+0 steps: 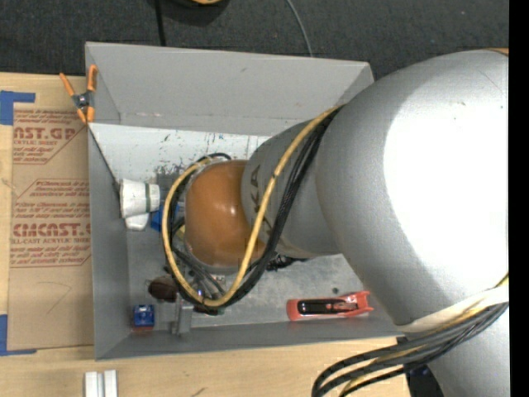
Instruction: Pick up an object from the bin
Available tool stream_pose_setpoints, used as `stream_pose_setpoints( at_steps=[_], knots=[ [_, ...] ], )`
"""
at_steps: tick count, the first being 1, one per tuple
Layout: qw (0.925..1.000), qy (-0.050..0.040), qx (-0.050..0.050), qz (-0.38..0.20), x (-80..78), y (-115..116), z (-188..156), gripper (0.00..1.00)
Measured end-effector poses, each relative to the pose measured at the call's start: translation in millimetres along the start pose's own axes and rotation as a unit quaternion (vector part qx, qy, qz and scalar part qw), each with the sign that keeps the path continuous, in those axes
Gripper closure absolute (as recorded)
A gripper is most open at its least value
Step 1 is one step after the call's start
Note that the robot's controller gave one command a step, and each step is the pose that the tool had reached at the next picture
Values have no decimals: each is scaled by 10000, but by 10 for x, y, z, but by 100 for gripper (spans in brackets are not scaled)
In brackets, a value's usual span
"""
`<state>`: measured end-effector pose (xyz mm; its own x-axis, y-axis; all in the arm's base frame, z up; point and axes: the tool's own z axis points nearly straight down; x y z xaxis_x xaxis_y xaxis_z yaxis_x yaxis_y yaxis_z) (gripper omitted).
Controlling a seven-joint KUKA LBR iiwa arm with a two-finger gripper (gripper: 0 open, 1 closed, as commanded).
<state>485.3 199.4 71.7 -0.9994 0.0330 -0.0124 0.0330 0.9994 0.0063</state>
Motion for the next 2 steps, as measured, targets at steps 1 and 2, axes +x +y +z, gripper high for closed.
stream_pose_setpoints(
  at_steps=[1,2],
  knots=[
    [9998,24,2,203,10,-26,5,100],
    [9998,24,2,204,10,-26,5,100]
  ],
)
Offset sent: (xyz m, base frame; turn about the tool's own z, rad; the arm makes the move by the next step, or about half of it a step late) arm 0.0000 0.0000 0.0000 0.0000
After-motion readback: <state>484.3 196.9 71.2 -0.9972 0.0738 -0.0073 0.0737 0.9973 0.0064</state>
